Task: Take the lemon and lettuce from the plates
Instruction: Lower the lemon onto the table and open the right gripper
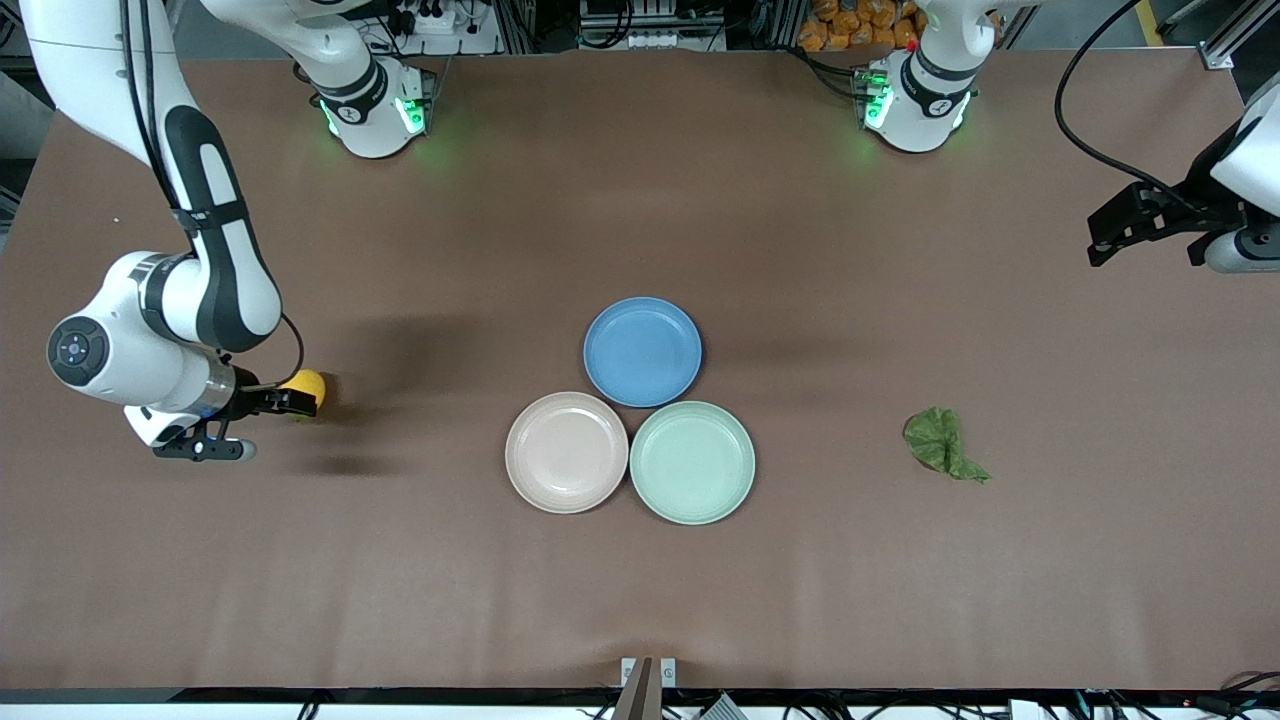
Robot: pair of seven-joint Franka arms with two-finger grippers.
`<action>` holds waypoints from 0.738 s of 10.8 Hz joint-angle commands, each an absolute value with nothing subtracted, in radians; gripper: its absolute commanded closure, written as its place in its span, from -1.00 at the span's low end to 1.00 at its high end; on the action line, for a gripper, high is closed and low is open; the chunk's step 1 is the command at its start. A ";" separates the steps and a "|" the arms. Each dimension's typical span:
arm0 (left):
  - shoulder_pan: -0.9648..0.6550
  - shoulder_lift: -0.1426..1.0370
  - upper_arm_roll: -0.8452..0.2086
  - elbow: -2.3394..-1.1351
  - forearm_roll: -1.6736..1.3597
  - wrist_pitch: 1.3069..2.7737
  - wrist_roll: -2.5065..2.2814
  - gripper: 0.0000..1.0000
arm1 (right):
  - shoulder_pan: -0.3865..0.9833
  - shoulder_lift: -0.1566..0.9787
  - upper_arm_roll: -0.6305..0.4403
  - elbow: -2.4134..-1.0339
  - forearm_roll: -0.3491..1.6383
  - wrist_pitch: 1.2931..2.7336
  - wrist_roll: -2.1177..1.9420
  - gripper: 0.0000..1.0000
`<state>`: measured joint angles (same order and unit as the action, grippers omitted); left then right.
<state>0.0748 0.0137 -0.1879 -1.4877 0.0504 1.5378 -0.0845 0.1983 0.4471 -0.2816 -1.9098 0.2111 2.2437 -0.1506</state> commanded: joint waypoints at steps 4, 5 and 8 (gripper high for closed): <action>0.081 0.002 -0.192 -1.497 0.031 1.546 -0.103 -1.00 | 0.173 0.430 -0.288 -1.665 0.213 1.826 -0.155 -1.00; 0.081 0.002 -0.192 -1.499 0.031 1.546 -0.103 -1.00 | 0.173 0.430 -0.290 -1.610 0.210 1.762 -0.153 -1.00; 0.083 0.002 -0.192 -1.497 0.031 1.546 -0.103 -1.00 | 0.176 0.405 -0.299 -1.542 0.158 1.677 -0.117 -1.00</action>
